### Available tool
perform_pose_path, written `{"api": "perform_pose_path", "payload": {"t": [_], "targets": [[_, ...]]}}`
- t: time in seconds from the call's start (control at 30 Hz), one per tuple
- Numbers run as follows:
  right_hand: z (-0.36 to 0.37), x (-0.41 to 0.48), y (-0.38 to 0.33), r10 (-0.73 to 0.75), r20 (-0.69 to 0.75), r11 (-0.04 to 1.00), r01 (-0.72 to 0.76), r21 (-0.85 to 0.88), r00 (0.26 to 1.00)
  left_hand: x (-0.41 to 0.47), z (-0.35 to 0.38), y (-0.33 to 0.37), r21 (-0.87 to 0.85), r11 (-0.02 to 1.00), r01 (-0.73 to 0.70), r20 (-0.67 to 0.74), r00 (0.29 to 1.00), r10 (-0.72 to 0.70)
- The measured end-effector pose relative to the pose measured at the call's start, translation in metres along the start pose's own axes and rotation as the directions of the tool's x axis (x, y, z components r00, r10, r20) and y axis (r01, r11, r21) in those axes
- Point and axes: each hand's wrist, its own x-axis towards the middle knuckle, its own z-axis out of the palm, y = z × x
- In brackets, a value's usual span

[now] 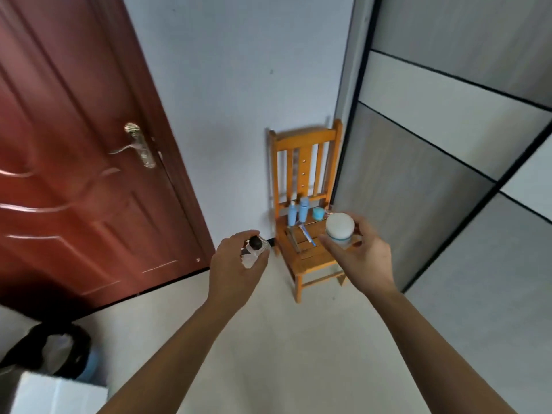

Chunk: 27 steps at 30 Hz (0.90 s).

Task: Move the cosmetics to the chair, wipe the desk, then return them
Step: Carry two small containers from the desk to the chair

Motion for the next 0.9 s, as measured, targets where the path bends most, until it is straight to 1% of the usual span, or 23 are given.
{"api": "perform_pose_path", "payload": {"t": [0.13,0.37,0.47,0.63,0.77,0.9], "targets": [[0.003,0.059,0.032,0.036,0.007,0.997,-0.035,-0.067,0.999,0.052,0.041,-0.012,0.013,1.0,0.017,0.041,0.999,-0.017],[0.043,0.185,0.071,0.04,0.001,0.992,-0.039,-0.121,0.999,0.172,0.101,-0.047,-0.002,0.998,0.056,0.065,0.996,-0.055],[0.064,0.247,0.084,0.079,-0.004,0.987,-0.079,-0.143,0.997,0.234,0.13,-0.06,0.036,0.997,0.062,0.099,0.993,-0.065],[0.086,0.323,0.113,0.096,0.002,0.981,-0.094,-0.171,0.995,0.317,0.185,-0.067,0.106,0.994,0.023,0.174,0.984,-0.042],[0.09,0.371,0.157,0.124,0.013,0.975,-0.119,-0.187,0.992,0.354,0.24,-0.068,0.131,0.99,0.046,0.204,0.976,-0.072],[0.101,0.422,0.222,0.13,0.097,0.977,-0.111,-0.18,0.987,0.372,0.302,-0.08,0.162,0.98,0.117,0.2,0.968,-0.149]]}}
